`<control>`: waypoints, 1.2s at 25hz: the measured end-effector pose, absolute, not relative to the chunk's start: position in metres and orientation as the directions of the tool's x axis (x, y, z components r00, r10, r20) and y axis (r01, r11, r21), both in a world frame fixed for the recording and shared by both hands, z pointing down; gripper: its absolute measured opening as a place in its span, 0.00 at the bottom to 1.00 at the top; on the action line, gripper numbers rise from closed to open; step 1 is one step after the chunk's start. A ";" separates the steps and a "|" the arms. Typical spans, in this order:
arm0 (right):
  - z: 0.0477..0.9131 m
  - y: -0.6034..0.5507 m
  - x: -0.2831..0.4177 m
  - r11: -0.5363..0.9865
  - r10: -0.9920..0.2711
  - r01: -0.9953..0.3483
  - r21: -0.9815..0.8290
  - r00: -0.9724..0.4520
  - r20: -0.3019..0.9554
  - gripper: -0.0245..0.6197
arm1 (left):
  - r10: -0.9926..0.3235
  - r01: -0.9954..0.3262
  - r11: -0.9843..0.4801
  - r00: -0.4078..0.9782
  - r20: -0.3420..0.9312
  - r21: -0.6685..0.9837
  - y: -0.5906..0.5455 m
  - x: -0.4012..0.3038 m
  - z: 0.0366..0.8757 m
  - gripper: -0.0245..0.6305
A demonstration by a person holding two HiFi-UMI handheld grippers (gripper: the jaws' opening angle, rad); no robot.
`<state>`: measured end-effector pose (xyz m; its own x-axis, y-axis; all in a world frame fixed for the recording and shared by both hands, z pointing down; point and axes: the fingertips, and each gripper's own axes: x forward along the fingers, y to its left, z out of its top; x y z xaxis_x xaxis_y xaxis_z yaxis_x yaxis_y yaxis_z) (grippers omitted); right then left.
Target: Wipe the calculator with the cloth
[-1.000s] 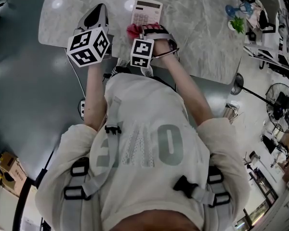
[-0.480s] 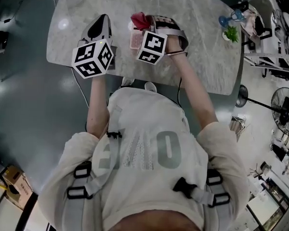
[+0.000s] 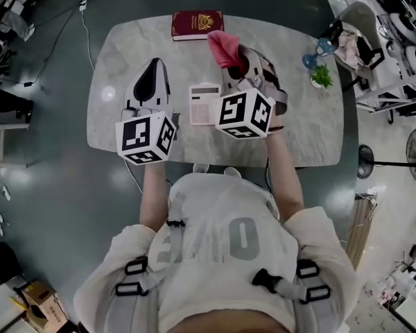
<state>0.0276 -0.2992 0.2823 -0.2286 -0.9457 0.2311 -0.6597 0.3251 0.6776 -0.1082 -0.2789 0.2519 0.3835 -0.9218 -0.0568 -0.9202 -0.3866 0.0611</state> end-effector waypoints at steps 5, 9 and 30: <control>0.248 -0.277 0.057 0.222 -0.974 -0.843 0.490 -0.211 0.079 0.12 | -0.912 -0.919 -0.395 0.390 -0.131 0.016 -0.277 -0.096 0.217 0.07; 0.247 -0.260 0.075 0.198 -0.979 -0.932 0.302 -0.201 0.021 0.12 | -0.907 -0.927 -0.371 0.375 -0.192 -0.056 -0.270 -0.090 0.205 0.07; 0.256 -0.228 0.098 0.185 -0.982 -0.974 0.128 -0.187 0.002 0.12 | -0.896 -0.915 -0.385 0.402 -0.189 -0.121 -0.251 -0.074 0.210 0.07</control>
<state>0.0978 -0.2278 0.2564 -0.1865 -0.9824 0.0023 -0.9743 0.1853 0.1281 -0.0738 -0.2511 0.2101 0.4024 -0.8958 -0.1890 -0.9148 -0.3855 -0.1207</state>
